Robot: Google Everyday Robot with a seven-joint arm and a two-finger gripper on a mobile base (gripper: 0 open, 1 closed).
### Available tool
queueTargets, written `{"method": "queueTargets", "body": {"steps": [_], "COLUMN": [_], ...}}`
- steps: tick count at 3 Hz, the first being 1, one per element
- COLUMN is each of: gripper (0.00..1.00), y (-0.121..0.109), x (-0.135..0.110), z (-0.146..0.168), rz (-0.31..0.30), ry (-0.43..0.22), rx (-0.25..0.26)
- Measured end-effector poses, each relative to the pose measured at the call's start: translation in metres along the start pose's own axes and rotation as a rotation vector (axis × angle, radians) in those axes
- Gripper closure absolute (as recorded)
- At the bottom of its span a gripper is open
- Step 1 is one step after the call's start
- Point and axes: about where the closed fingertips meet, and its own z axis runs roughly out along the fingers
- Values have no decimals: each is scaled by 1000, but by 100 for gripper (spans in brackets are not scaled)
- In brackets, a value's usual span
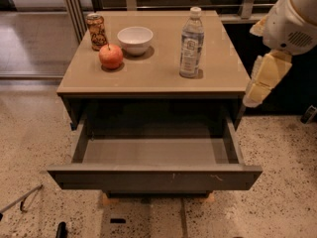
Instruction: Place blue plastic bottle into top drawer
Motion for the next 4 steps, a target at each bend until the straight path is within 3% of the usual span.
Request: {"method": "queueTargets", "body": {"steps": [2, 3, 4], "gripper": [0, 0, 0], "y": [-82, -114, -140], "x": [-56, -79, -104], "z": [50, 66, 79], "rz": [-21, 10, 75], "ry": [-143, -251, -430], "rx": [22, 24, -1]}}
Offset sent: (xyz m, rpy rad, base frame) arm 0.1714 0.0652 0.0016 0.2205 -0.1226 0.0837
